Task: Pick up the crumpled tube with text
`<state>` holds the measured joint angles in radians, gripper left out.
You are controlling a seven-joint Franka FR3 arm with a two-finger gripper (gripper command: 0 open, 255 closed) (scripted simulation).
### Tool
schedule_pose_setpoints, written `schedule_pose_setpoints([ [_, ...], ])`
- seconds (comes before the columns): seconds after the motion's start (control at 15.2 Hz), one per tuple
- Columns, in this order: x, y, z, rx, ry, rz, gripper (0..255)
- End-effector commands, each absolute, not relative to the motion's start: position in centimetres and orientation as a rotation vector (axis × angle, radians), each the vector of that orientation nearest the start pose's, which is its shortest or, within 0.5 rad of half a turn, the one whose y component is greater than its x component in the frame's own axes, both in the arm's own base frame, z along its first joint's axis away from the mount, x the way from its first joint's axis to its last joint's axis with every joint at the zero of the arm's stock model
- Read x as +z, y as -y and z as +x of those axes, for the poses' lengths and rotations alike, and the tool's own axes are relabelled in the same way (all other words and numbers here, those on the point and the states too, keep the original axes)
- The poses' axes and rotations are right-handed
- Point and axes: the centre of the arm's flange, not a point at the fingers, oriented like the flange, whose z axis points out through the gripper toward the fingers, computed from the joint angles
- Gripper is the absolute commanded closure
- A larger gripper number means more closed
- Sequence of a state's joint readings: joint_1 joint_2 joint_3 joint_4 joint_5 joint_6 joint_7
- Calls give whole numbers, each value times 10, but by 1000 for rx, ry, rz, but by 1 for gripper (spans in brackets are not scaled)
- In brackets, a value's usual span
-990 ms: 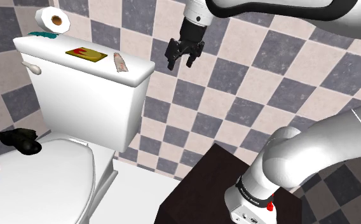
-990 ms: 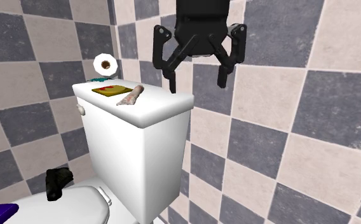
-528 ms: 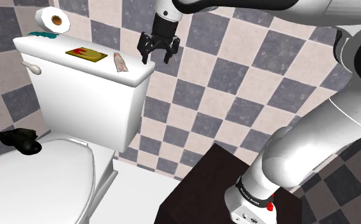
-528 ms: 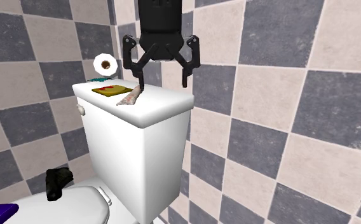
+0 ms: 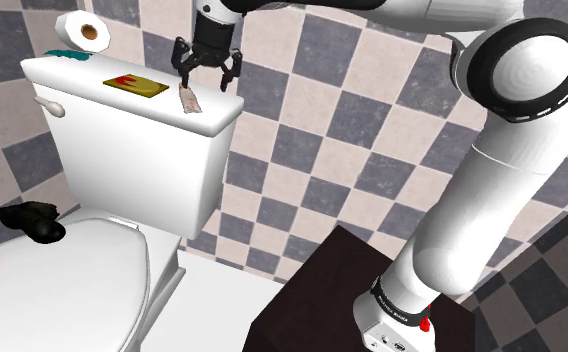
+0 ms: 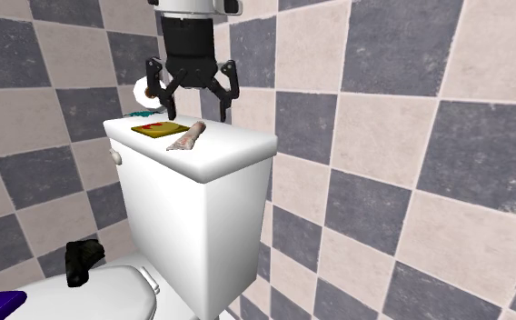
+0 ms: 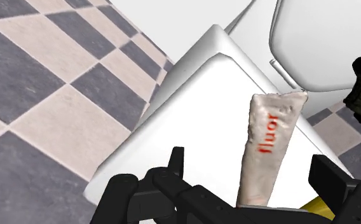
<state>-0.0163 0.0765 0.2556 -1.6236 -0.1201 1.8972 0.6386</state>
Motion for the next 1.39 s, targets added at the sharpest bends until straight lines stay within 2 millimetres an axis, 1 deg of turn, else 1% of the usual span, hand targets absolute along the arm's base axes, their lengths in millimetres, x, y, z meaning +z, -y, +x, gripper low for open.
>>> schedule_pose_setpoints([
  [0.0, 586, -137, 616, -357, -625, -3053, 0],
  [0.07, 585, -141, 628, -361, -645, -3045, 0],
  [0.13, 585, -141, 632, -362, -651, -3042, 0],
  [0.53, 553, -141, 632, -362, -651, -3042, 0],
  [0.59, 545, -141, 632, -362, -651, -3042, 0],
  [0.73, 545, -141, 632, -362, -651, -3042, 0],
  [0.79, 545, -141, 632, -362, -651, -3042, 255],
  [1.32, 548, -144, 631, -361, -651, -3042, 255],
])
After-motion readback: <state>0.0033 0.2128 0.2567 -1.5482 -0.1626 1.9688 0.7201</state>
